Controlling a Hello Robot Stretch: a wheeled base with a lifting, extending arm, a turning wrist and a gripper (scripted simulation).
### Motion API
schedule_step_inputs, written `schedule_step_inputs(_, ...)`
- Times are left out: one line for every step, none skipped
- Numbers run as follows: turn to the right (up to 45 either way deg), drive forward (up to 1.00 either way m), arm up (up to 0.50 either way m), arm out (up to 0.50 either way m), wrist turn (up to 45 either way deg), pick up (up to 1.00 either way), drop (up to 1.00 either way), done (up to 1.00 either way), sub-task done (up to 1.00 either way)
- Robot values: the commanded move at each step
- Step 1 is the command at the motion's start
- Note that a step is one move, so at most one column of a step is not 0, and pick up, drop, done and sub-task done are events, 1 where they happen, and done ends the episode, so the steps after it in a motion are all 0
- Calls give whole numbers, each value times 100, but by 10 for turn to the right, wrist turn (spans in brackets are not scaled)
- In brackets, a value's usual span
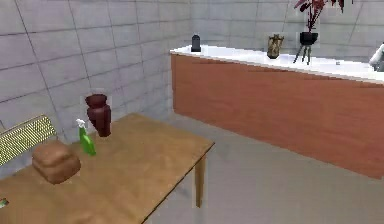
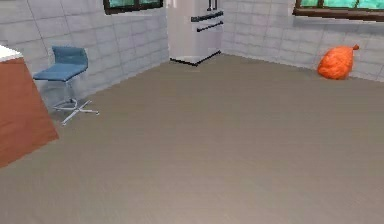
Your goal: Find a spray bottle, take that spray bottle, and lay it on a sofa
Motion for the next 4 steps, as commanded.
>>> schedule_step_inputs(-450,0,0,0,0,0,0,0,0)
schedule_step_inputs(-450,0,0,0,0,0,0,0,0)
schedule_step_inputs(-270,0,0,0,0,0,0,0,0)
schedule_step_inputs(450,0,0,0,0,0,0,0,0)
